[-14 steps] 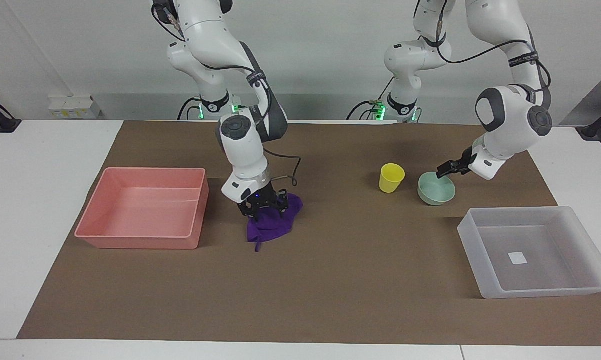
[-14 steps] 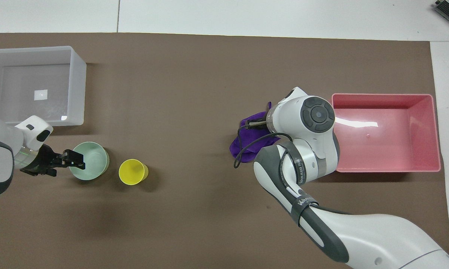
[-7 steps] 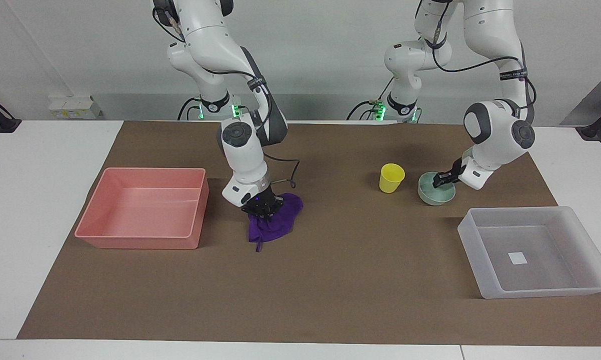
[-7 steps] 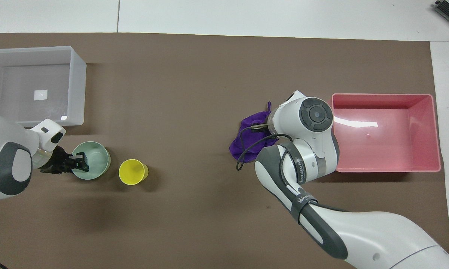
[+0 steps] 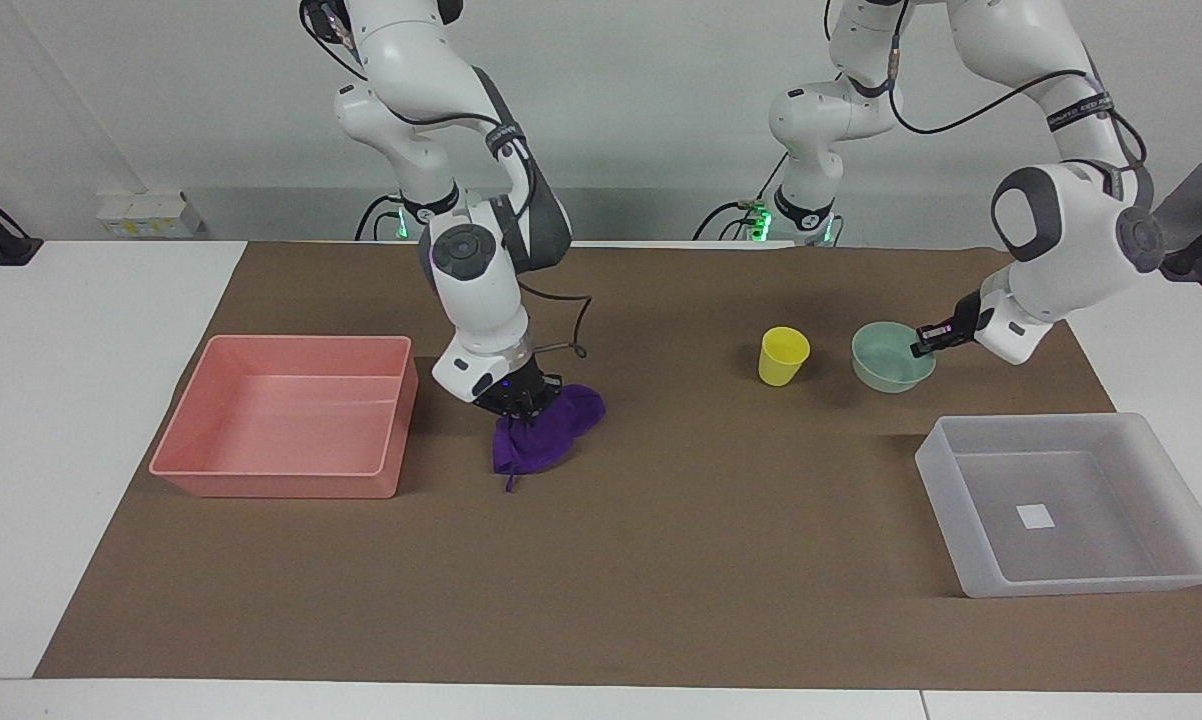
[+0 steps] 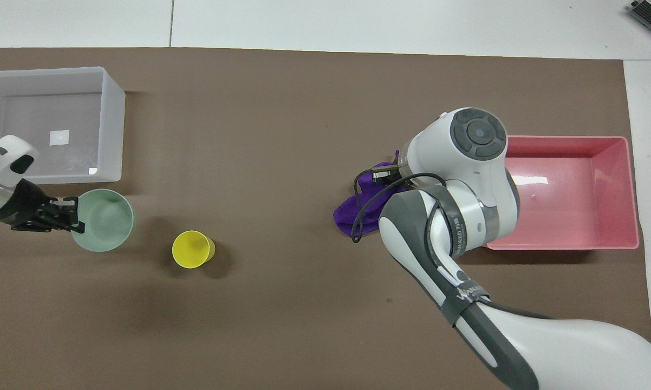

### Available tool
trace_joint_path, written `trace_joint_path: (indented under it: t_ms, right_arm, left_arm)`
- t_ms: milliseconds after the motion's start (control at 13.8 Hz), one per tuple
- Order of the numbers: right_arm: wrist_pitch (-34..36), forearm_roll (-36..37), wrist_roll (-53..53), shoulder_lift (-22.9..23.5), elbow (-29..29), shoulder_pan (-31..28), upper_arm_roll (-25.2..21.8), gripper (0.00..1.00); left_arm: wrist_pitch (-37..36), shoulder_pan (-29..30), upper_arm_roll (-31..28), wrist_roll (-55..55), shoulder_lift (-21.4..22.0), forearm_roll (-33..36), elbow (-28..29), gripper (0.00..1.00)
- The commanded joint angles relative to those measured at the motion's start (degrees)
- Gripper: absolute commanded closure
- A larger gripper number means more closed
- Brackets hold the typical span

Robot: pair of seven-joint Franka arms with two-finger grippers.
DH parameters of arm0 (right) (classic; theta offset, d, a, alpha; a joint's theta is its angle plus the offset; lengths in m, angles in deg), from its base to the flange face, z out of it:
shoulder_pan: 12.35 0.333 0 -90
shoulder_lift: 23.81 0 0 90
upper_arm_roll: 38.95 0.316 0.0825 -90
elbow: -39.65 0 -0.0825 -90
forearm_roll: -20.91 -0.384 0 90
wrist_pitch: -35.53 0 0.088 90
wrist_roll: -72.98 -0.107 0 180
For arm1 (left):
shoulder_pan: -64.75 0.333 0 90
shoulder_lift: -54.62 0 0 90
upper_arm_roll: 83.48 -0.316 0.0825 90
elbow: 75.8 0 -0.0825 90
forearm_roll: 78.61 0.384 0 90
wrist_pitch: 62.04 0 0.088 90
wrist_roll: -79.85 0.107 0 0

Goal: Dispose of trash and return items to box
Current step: 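Carry the cloth into the pink box while the left gripper lowers the bowl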

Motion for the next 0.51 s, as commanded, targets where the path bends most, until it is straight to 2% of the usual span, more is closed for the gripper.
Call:
trace_joint_path:
  t_ms: [0,217,435]
  right_arm:
    - [10.29,1.96,-2.91,-1.6,-7.58,-0.94,0.27,1.0]
    - [21.46,3.53,-2.65,-3.19,-15.93,-2.43,-1.22,1.0]
    - [23.86,7.65,-1.25,-7.57,-17.1,-6.2,-1.14,1.0]
  left_arm:
    - [-5.0,3.45,0.15,0.71,-1.78,-0.9,-8.58,1.0]
    - [-6.68,5.74,0.15,0.62,-8.62,-0.64,-20.18,1.0]
    - [-5.19,6.71,0.15,0.62,-17.42,-0.46,-28.46,1.0]
